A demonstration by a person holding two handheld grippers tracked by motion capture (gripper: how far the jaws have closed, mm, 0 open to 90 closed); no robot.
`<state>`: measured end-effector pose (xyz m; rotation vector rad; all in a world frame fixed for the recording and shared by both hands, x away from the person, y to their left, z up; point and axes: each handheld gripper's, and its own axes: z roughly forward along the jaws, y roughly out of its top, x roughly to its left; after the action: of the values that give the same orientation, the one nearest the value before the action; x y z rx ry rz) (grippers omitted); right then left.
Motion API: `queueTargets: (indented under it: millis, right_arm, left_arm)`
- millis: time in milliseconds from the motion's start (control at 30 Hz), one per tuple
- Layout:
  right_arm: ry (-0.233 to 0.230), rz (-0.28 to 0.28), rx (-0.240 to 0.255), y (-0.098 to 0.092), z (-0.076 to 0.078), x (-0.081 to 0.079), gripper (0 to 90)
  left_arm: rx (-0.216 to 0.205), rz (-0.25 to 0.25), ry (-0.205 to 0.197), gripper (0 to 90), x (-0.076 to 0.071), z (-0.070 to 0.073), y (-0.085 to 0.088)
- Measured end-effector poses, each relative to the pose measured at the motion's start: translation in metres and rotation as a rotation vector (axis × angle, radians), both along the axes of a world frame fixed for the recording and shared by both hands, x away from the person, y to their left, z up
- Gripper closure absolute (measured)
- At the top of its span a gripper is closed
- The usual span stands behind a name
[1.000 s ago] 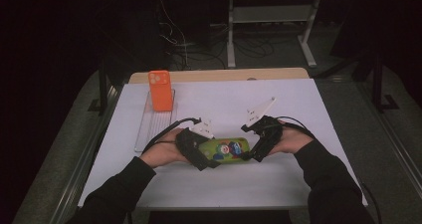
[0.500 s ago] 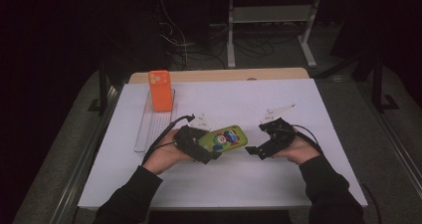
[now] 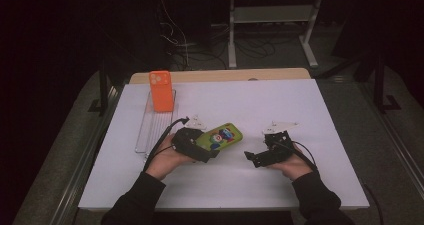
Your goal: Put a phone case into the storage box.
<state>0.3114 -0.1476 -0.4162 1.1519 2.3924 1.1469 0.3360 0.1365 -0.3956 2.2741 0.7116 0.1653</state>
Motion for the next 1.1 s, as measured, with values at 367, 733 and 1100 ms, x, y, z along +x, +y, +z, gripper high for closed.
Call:
queueTargets:
  millis: [367,733,1100]
  right_arm:
    - [-0.045,0.014,-0.006,0.014,-0.007,0.003,0.7]
    - [-0.141,0.044,-0.110,0.018,-0.009,0.001,0.7]
    - [-0.279,0.080,-0.223,0.025,-0.005,-0.003,0.7]
  left_arm:
    - [-0.031,0.023,0.002,15.2,0.000,0.004,0.007]
    - [-0.033,0.015,0.009,15.2,-0.001,0.001,0.003]
    - [-0.018,0.001,0.013,15.3,-0.001,0.000,0.003]
